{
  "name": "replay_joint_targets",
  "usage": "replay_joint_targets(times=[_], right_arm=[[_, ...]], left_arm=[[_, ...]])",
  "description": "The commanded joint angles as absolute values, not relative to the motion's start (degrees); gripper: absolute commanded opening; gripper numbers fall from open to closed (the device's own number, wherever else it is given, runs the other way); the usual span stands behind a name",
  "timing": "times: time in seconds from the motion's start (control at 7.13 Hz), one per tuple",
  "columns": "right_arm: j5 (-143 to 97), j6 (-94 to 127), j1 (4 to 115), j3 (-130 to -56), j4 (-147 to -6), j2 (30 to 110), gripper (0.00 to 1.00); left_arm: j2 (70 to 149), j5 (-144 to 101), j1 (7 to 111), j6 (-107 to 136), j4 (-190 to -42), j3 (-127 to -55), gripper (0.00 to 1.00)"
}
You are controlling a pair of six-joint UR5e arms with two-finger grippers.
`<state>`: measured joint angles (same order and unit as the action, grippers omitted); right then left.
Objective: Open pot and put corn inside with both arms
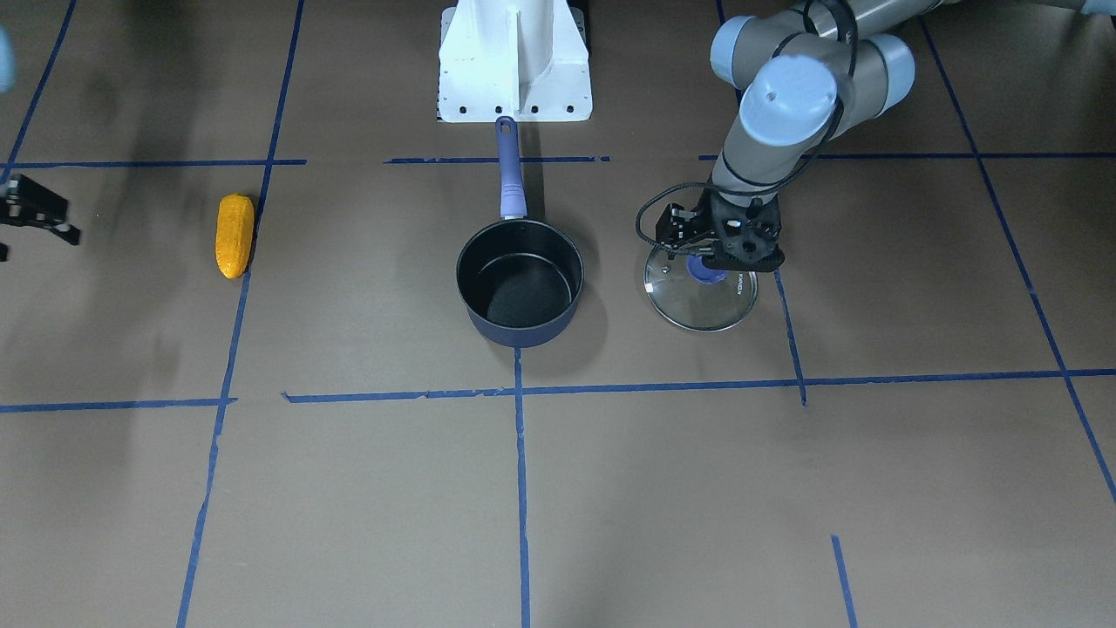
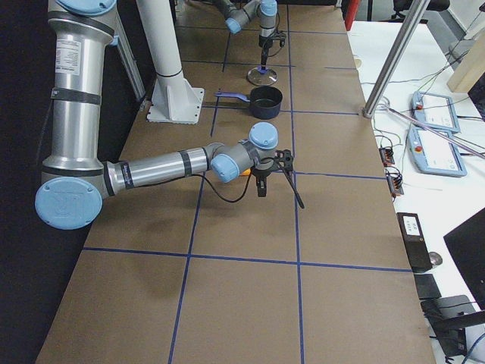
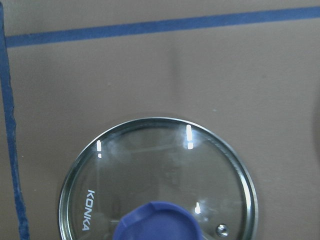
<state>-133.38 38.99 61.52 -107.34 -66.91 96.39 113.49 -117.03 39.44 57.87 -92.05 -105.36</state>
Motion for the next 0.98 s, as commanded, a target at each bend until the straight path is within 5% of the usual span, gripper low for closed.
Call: replay_joint_targets(times=[0.0, 0.84], right_arm=[[-122.4, 57.5, 48.5, -108.6, -59.3, 96.6, 0.99], [-113.6, 70.4, 34.9, -109.3, -59.4, 96.6, 0.93]], left_arm=[[110.1, -117.1, 40.8, 59.0, -91.8, -111.2, 1.00], [110.0, -116.9, 40.7, 61.5, -91.8, -111.4, 1.00]])
